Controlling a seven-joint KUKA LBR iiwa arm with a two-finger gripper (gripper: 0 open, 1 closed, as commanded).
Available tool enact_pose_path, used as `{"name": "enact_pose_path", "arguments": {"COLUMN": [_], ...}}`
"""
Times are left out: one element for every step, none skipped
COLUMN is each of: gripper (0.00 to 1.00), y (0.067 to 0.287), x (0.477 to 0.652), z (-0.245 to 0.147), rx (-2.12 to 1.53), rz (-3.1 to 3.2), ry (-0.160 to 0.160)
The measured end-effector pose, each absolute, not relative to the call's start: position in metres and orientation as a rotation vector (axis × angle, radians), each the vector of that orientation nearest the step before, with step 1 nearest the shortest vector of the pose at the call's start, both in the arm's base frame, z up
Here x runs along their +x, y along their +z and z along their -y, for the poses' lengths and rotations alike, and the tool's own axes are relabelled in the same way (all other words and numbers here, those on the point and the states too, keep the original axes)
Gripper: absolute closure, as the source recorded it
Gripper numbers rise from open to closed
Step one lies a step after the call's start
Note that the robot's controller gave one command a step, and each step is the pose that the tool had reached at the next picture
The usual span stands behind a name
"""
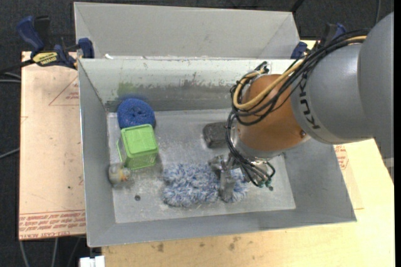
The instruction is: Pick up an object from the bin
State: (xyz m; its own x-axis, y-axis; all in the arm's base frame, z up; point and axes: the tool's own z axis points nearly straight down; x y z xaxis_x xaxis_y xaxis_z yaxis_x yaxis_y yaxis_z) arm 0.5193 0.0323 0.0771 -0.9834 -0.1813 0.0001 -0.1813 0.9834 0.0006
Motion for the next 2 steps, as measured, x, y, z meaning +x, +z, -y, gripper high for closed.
{"name": "enact_pose_path", "arguments": {"gripper": [1.0, 1.0], "y": [0.2087, 0.2085], "x": [0.545, 0.5449], "z": [-0.036, -0.0359], "rx": [0.312, 0.311], "rz": [3.129, 3.128], "ry": [-0.001, -0.001]}}
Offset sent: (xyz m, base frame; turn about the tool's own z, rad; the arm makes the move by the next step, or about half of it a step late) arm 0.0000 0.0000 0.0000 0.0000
